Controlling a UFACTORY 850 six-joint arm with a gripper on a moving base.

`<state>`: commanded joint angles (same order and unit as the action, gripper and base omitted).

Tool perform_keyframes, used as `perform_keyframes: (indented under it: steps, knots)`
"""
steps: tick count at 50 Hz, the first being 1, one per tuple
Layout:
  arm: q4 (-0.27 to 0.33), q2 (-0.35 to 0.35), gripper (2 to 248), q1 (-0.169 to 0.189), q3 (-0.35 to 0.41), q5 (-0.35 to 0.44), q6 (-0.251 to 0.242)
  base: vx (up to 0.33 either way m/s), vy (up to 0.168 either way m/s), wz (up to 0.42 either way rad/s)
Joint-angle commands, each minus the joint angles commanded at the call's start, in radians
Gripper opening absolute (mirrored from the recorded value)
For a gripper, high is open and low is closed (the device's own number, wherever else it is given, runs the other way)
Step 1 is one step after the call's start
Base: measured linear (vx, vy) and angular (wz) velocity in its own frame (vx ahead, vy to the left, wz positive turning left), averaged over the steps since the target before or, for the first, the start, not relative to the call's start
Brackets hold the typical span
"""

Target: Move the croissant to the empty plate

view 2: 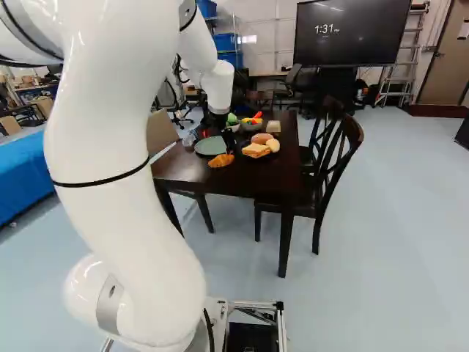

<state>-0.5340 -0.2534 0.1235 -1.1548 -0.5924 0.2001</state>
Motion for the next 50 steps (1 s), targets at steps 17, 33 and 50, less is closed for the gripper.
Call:
perform_keyframes:
  steps: [17,33,50]
  knots:
    - [0.000,0.000,247,0.000,0.000,0.000,0.044,0.000,0.000,0.000]
    - [0.000,-0.006,247,0.000,-0.007,0.000,0.044,0.000,0.000,0.000]
    - [0.000,-0.037,247,-0.007,-0.044,0.000,0.044,0.000,0.000,0.000]
